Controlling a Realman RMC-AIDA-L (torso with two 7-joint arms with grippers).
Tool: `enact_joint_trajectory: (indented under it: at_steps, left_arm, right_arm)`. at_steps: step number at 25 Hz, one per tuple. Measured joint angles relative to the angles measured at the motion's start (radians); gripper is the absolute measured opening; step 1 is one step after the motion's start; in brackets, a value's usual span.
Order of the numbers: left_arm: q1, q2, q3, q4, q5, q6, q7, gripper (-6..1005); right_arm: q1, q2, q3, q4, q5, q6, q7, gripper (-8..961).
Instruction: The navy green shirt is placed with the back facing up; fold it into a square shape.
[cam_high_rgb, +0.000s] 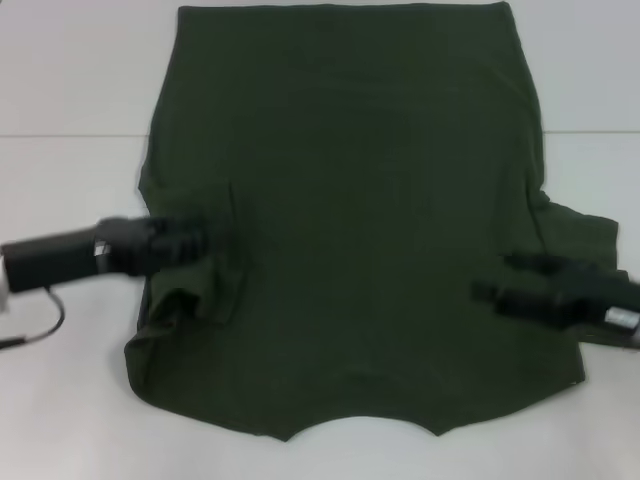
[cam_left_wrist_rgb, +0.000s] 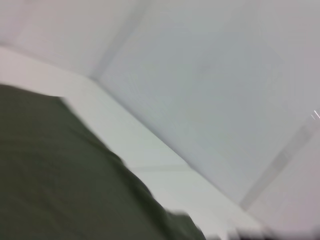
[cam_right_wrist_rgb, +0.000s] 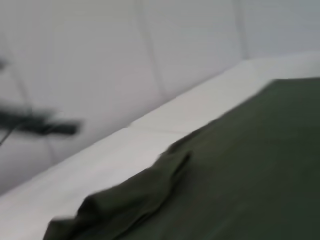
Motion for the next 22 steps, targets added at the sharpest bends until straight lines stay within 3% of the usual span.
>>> enact_joint_trajectory:
  at_steps: [2, 3, 4, 5, 6, 7, 10, 12, 13, 17, 22]
  left_arm:
    - [0.014, -0.008, 0.002, 0.026, 0.011, 0.032, 0.048, 669]
    - [0.051, -0.029, 0.007, 0.074, 0.074, 0.079, 0.179, 670]
    - [0.054, -0.031, 0.008, 0.079, 0.081, 0.08, 0.193, 671]
    - [0.064, -0.036, 0.009, 0.084, 0.105, 0.077, 0.226, 672]
    - [0.07, -0.039, 0.009, 0.086, 0.119, 0.072, 0.25, 673]
    - [0.076, -0.042, 0.009, 0.088, 0.131, 0.065, 0.275, 673]
    - [0.088, -0.047, 0.01, 0.087, 0.152, 0.052, 0.33, 676]
    - [0.091, -0.05, 0.011, 0.089, 0.159, 0.051, 0.35, 813]
    - [0.092, -0.05, 0.012, 0.09, 0.162, 0.052, 0.355, 882]
    - [0.093, -0.051, 0.014, 0.093, 0.166, 0.061, 0.36, 876]
    - [0.092, -0.051, 0.014, 0.097, 0.166, 0.063, 0.385, 875]
  right_arm:
    - [-0.008, -0.013, -0.001, -0.067, -0.006, -0.009, 0.14, 892]
    - [-0.012, -0.023, -0.002, -0.097, -0.01, -0.018, 0.212, 892]
    - [-0.016, -0.035, -0.001, -0.121, -0.013, -0.023, 0.274, 891]
    - [-0.023, -0.069, 0.002, -0.166, -0.039, -0.027, 0.444, 891]
    - [-0.024, -0.089, 0.002, -0.181, -0.059, -0.025, 0.521, 891]
    - [-0.024, -0.089, 0.002, -0.181, -0.059, -0.025, 0.521, 891]
    - [-0.01, -0.162, 0.003, -0.221, -0.177, -0.035, 0.799, 890]
    - [0.003, -0.196, 0.012, -0.256, -0.254, -0.067, 0.907, 890]
    - [0.009, -0.204, 0.022, -0.278, -0.29, -0.08, 0.94, 890]
    - [0.047, -0.214, 0.094, -0.386, -0.447, -0.121, 1.091, 889]
    - [0.115, -0.209, 0.1, -0.39, -0.579, -0.118, 1.16, 888]
